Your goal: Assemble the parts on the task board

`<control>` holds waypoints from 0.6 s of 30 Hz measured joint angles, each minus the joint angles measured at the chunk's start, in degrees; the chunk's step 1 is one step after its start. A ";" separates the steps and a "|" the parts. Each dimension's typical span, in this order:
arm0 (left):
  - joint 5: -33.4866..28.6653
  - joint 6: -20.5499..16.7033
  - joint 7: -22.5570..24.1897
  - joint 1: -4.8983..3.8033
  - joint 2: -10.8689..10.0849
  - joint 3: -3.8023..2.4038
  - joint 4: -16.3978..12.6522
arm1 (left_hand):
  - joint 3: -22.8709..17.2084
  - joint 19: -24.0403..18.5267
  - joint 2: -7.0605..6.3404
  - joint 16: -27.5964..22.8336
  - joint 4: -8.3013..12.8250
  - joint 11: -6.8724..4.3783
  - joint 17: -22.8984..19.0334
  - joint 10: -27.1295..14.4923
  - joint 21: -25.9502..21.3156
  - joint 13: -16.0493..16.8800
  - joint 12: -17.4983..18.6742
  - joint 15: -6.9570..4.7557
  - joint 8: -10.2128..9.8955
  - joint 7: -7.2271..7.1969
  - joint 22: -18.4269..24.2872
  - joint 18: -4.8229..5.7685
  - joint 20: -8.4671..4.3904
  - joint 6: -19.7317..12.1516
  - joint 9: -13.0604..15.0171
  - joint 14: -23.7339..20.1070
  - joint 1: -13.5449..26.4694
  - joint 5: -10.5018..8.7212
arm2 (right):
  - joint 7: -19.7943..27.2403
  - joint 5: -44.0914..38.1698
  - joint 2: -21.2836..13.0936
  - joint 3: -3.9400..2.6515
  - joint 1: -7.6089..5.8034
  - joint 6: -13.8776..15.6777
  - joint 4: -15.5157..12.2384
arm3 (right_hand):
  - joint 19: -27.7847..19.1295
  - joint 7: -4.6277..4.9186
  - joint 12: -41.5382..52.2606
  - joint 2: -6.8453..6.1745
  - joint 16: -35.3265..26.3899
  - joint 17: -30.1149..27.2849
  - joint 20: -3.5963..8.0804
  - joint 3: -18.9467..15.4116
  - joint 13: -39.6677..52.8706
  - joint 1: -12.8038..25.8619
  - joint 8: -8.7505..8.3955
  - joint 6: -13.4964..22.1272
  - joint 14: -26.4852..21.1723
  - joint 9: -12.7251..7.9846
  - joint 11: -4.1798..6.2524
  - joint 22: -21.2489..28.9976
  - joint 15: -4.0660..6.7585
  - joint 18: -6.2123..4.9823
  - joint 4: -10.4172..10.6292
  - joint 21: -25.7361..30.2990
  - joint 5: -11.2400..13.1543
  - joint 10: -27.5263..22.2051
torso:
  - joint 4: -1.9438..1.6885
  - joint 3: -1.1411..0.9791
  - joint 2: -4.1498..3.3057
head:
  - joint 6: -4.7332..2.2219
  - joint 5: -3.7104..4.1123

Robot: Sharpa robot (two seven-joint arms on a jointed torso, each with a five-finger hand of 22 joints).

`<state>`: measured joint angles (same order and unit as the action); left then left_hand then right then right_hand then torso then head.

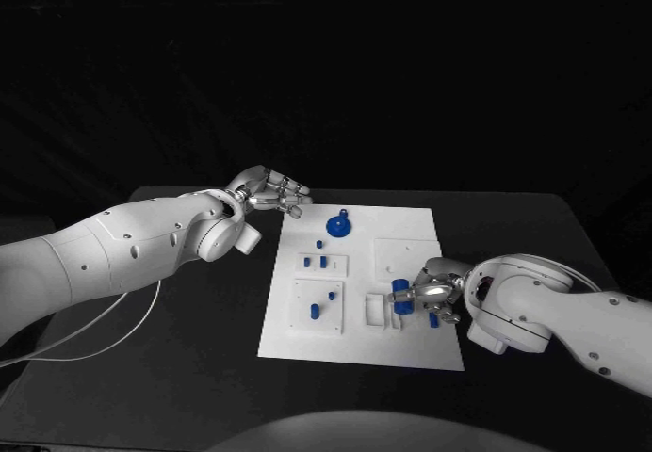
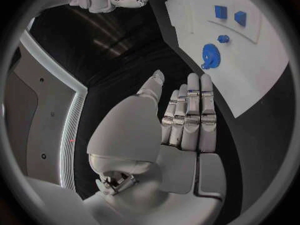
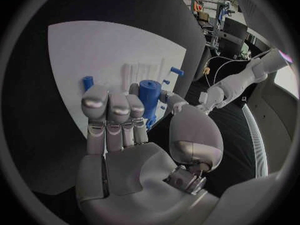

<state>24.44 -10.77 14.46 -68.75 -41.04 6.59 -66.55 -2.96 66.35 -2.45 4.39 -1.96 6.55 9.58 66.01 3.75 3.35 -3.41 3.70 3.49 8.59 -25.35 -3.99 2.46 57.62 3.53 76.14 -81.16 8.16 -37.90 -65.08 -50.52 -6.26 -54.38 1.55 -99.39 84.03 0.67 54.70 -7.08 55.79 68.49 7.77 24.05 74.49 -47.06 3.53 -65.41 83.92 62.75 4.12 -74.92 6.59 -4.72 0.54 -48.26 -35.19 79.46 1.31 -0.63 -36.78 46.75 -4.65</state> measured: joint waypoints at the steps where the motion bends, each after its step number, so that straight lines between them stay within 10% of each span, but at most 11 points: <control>1: 0.00 0.01 -0.01 0.00 0.00 0.00 0.00 | 0.00 0.00 0.00 0.00 0.00 0.00 0.00 0.00 0.00 0.00 0.00 0.00 0.00 0.00 0.00 0.00 0.00 0.00 0.00 0.00 0.00 0.00 | 0.00 0.18 0.14 0.00 -0.02 0.00 0.00 | 0.00 0.00 0.00 0.00 0.13 -0.03 0.00 -0.10 0.00 0.00 0.00 0.00 0.00 -0.07 0.00 0.00 0.00 0.00 -0.11 0.00 0.00 0.00 | -0.01 0.01 0.00 | 0.04 0.00; 18: -0.01 0.27 -0.14 0.00 0.39 0.03 0.10 | 0.23 0.21 0.00 0.00 -0.23 0.00 -0.01 0.00 0.00 0.00 0.00 0.00 0.00 0.00 0.83 0.01 0.21 0.00 0.00 0.00 0.00 0.00 | -0.19 0.79 5.71 2.22 -0.19 -2.04 4.05 | 0.00 -0.01 0.00 0.25 0.24 -0.33 -0.01 -1.42 -0.09 0.23 -0.05 0.00 -0.07 -1.06 -0.03 0.00 -0.07 0.00 -1.42 0.00 -0.31 -0.01 | -0.06 0.04 0.00 | 0.29 -0.08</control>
<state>24.44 -10.50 14.32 -68.75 -40.64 6.62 -66.46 -2.73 66.56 -2.45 4.39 -2.19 6.55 9.57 66.01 3.75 3.35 -3.41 3.70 3.49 8.59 -24.52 -3.99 2.67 57.62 3.53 76.14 -81.16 8.16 -38.09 -64.30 -44.81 -4.04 -54.57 -0.50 -95.34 84.03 0.67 54.70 -6.84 56.02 68.16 7.76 22.63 74.40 -46.82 3.48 -65.41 83.85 61.69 4.10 -74.91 6.52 -4.72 -0.89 -48.26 -35.49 79.45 1.25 -0.58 -36.78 47.04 -4.72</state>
